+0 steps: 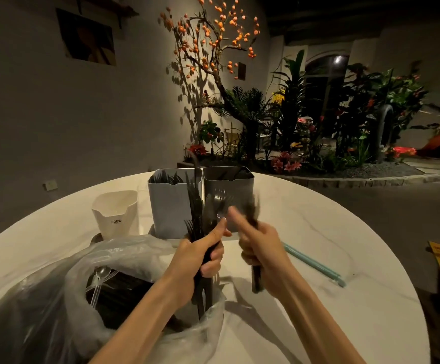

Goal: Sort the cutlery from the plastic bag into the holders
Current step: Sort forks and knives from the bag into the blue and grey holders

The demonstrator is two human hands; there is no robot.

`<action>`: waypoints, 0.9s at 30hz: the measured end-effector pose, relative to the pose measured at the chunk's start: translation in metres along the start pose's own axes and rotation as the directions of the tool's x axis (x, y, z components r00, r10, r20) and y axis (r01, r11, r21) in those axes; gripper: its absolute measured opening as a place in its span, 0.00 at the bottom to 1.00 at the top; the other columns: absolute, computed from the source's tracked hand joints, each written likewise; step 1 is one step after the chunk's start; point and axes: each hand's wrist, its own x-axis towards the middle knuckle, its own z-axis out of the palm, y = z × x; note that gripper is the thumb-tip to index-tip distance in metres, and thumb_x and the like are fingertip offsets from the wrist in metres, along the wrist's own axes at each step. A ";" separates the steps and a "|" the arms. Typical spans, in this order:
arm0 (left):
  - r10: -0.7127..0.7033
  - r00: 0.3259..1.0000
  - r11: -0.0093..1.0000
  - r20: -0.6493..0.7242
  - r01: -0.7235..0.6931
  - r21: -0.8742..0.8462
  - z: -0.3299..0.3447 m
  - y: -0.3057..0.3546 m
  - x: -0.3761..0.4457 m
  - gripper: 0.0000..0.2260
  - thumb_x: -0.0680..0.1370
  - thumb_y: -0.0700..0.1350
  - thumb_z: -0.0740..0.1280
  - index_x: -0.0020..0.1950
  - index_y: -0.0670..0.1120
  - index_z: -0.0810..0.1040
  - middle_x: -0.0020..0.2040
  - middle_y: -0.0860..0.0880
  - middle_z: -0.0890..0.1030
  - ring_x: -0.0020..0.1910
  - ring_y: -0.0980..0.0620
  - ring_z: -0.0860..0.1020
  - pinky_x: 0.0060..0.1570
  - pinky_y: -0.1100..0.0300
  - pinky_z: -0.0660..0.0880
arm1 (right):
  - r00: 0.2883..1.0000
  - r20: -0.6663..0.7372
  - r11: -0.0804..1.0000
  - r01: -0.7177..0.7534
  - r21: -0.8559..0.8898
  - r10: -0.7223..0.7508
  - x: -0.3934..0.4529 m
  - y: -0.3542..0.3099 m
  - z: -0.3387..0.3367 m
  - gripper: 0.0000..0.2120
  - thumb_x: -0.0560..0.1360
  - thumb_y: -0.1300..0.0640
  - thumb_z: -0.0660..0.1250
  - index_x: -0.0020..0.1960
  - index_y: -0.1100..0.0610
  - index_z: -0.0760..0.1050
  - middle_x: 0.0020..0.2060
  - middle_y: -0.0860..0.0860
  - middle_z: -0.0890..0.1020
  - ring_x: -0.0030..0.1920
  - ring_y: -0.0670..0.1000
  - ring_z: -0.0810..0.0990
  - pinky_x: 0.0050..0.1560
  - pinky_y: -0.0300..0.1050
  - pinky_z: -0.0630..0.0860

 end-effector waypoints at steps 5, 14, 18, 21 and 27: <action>-0.025 0.993 0.999 0.118 0.029 -0.026 0.005 -0.001 -0.003 0.16 0.81 0.48 0.63 0.59 0.38 0.82 0.42 0.42 0.80 0.32 0.53 0.74 0.36 0.61 0.72 | 0.985 -0.166 0.998 0.047 -0.028 -0.051 0.003 0.005 0.001 0.19 0.77 0.47 0.70 0.48 0.66 0.81 0.21 0.43 0.73 0.25 0.43 0.65 0.28 0.37 0.63; -0.006 0.999 0.998 0.051 0.002 0.066 0.008 -0.004 -0.007 0.13 0.81 0.46 0.66 0.63 0.42 0.80 0.53 0.42 0.86 0.51 0.44 0.86 0.46 0.53 0.82 | 0.993 -0.108 0.998 0.051 0.037 -0.047 -0.003 0.003 0.007 0.14 0.79 0.48 0.68 0.48 0.59 0.82 0.41 0.55 0.87 0.43 0.55 0.87 0.40 0.47 0.82; 0.001 0.999 0.989 0.047 -0.008 0.145 0.010 -0.003 -0.007 0.13 0.81 0.48 0.65 0.61 0.45 0.82 0.55 0.44 0.86 0.53 0.43 0.85 0.58 0.45 0.81 | 0.961 -0.266 0.992 0.094 0.080 -0.070 0.004 0.001 0.000 0.13 0.80 0.47 0.66 0.46 0.55 0.81 0.42 0.58 0.85 0.47 0.57 0.85 0.48 0.51 0.80; -0.005 1.000 0.990 0.005 0.004 0.140 0.009 -0.004 -0.006 0.12 0.82 0.48 0.65 0.59 0.44 0.83 0.52 0.44 0.87 0.50 0.42 0.86 0.52 0.49 0.82 | 0.967 -0.252 0.994 0.074 0.085 -0.050 0.003 -0.003 -0.003 0.13 0.80 0.48 0.65 0.45 0.56 0.82 0.30 0.49 0.79 0.40 0.52 0.82 0.45 0.44 0.74; -0.025 0.993 0.982 -0.116 0.046 0.181 0.006 -0.007 -0.004 0.14 0.76 0.53 0.71 0.59 0.48 0.80 0.46 0.51 0.87 0.43 0.52 0.86 0.37 0.61 0.80 | 0.985 -0.162 0.993 0.081 0.085 -0.066 -0.004 -0.007 -0.001 0.12 0.81 0.51 0.64 0.53 0.57 0.82 0.29 0.44 0.83 0.34 0.44 0.85 0.35 0.35 0.76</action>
